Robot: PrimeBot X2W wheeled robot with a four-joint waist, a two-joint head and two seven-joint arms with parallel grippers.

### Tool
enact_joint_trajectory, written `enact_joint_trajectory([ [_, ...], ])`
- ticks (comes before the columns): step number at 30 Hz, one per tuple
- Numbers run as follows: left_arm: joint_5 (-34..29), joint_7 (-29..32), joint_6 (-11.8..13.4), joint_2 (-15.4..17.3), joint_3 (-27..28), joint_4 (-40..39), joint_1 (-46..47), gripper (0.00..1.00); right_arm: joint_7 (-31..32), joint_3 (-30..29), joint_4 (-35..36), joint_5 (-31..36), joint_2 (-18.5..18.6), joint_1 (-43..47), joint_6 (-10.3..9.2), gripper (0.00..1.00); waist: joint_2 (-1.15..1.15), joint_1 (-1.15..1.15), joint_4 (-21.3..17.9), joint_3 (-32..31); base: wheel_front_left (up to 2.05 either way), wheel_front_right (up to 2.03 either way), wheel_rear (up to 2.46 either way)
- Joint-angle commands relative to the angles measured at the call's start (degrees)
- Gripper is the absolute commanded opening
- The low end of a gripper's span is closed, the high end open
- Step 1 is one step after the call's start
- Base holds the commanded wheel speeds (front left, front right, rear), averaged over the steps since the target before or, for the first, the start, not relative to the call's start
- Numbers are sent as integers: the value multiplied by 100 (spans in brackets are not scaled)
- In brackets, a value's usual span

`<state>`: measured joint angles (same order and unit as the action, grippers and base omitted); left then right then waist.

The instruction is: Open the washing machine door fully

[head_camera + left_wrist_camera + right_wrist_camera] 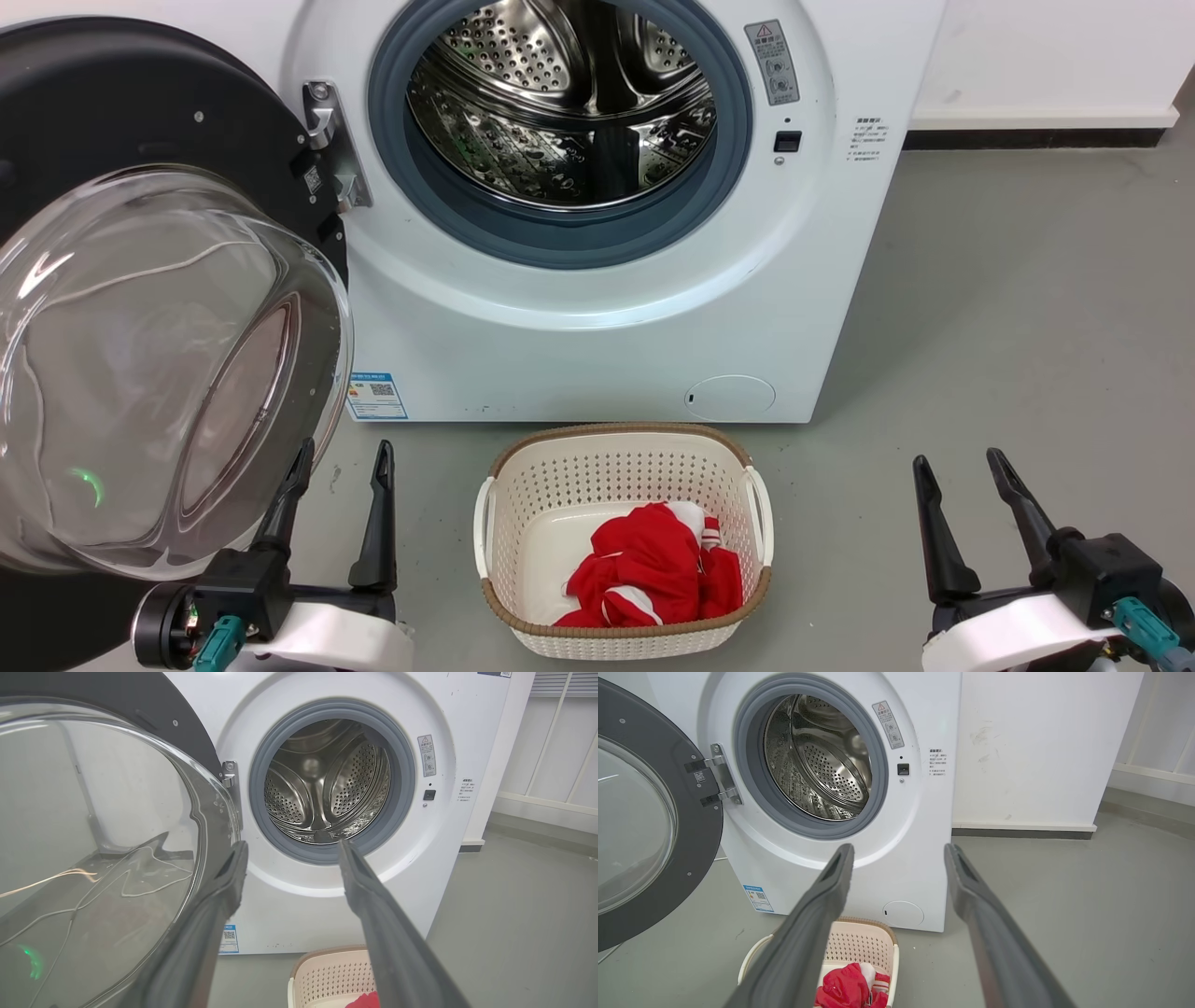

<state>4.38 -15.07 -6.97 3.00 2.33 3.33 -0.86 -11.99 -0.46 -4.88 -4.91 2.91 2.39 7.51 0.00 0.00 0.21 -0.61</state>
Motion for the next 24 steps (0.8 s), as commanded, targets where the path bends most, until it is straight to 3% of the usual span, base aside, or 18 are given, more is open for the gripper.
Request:
enact_joint_trajectory([
  [1,33,-14,16,-4,3,6,5,100,9,-6,13,-7,-7,28,-4,100,0,0,2,3,0,0,0],
  [14,7,-14,0,-8,25,29,20,100,-40,-16,-50,-56,-7,-14,-4,100,0,0,20,27,0,0,0],
  [15,-6,0,-1,-2,14,38,1,0,-12,-17,-58,-23,0,-3,0,0,0,0,21,28,0,0,0],
  [18,107,55,-3,-10,42,187,6,0,-1,5,-142,-134,-1,45,0,0,0,0,20,29,0,0,0],
  [23,733,245,-6,-10,102,284,90,0,109,-10,-182,-809,27,-16,0,0,0,0,19,31,0,0,0],
  [24,1090,320,-9,-9,105,302,106,0,172,-17,-221,-1178,48,-64,0,0,0,0,18,32,0,0,0],
])
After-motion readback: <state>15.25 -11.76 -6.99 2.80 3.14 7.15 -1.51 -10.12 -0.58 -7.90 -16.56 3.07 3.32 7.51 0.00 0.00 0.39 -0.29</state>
